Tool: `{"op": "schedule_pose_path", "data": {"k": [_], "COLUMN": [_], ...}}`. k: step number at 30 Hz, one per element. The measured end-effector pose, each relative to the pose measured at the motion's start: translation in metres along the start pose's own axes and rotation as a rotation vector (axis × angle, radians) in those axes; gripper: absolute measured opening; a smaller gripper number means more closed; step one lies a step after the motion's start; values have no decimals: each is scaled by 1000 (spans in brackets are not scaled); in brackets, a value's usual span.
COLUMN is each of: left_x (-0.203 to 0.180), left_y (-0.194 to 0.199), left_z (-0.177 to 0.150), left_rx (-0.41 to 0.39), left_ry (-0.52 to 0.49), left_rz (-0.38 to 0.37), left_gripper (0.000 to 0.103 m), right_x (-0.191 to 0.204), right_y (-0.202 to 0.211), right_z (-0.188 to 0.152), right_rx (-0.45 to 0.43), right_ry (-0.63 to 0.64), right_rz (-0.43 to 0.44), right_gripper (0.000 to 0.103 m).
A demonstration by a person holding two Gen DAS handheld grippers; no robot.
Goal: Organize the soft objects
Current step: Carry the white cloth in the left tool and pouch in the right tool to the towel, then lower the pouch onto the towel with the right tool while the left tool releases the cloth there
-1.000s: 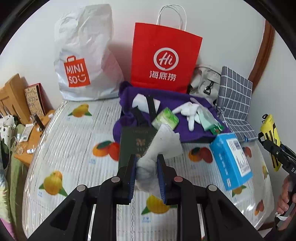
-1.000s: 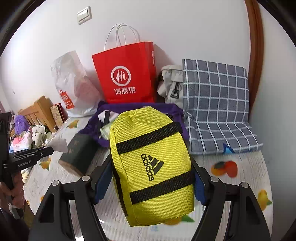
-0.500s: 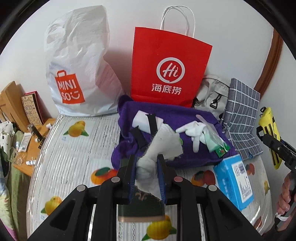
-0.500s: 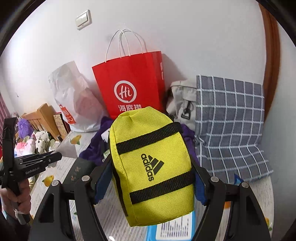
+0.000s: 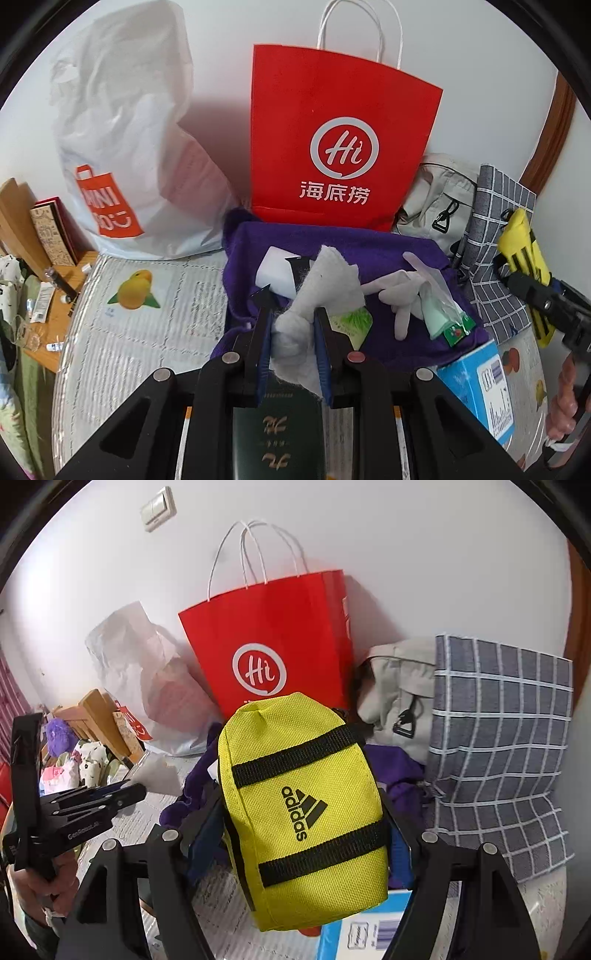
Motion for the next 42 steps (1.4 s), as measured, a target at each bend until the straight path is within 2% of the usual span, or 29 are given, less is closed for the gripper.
{"op": "schedule_pose_path", "data": {"k": [7,11,18,22,28,38,42], "left_x": [-10,-9,8,17,18,19,19], "left_y": [-30,-43,-56,-61,-70,-71,-75], "left_z": [10,15,15,17,14,14,12], "left_rx": [28,45,56,64,88,95,111], "left_ry": [-4,14,22,38,48,54,56], "left_rz": [-31,-36,-7,-14,-26,-32,-29], "left_gripper": [21,21,21,21,21,22,22], "right_x": [0,1,10,7,9,6,4], "right_y": [-42,-53,-69,-89,-118,-135,-134], "right_z": [-17,-17,-7,-16,-32,-40,-37], "right_rx": [89,120,116,145,214,234,210], "right_ry": [-11,-14,-7,28,33,9,6], "right_rz": [33,47,53,-10,-2,10,-1], "right_gripper": [76,76,78,78,78,85,88]}}
Point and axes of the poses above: each gripper's, at about its wrist camera, not at the fingertips, and y roughly against the way its jaws point, x to its left, z to its top, the point moved 10 cm from there along -y, roughly the way its jaws point, and after that the axes turned 5 degrees about y, right-handed, at the moved point
